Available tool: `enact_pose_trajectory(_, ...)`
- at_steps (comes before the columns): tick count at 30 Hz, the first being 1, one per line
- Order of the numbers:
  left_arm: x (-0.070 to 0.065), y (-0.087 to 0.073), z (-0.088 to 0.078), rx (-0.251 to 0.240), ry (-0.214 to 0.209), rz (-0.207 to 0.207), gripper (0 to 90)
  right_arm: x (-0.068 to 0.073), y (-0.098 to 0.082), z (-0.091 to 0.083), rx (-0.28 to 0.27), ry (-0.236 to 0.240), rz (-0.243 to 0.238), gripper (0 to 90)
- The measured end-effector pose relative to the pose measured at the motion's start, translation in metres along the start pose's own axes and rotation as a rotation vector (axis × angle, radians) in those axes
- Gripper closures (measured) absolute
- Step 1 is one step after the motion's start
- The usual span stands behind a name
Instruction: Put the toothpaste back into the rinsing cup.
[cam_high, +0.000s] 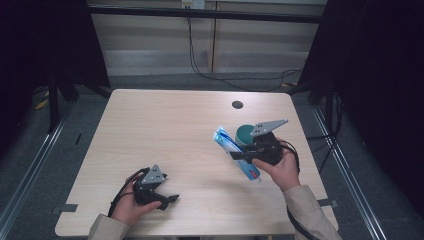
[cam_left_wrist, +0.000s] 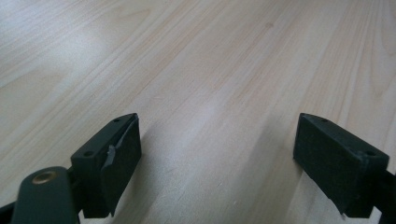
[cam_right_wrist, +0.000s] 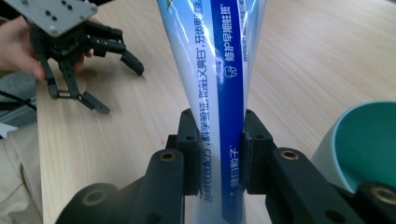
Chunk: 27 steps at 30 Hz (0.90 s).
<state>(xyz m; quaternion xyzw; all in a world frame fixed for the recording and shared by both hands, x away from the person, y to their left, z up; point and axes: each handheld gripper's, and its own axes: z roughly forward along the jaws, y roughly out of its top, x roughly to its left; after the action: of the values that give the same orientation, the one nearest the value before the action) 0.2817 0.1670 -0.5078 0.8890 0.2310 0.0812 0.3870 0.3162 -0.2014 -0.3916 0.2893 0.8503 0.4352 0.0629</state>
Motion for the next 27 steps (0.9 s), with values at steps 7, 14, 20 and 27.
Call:
enact_pose_trajectory(7,0.000,0.000,0.000,0.001,0.001,0.000,14.9,-0.003,0.002,-0.007,-0.073,-0.015,0.025,73.4)
enact_pose_trajectory(14,0.000,0.000,0.000,0.000,0.000,0.001,14.9,-0.008,0.002,-0.010,-0.130,-0.023,0.052,73.4)
enact_pose_trajectory(20,0.000,0.000,0.000,-0.002,0.002,0.000,15.0,-0.010,0.004,-0.012,-0.170,-0.025,0.071,73.4)
enact_pose_trajectory(27,0.000,0.000,0.000,0.000,0.002,0.000,15.0,-0.012,0.007,-0.013,-0.202,-0.037,0.078,73.4)
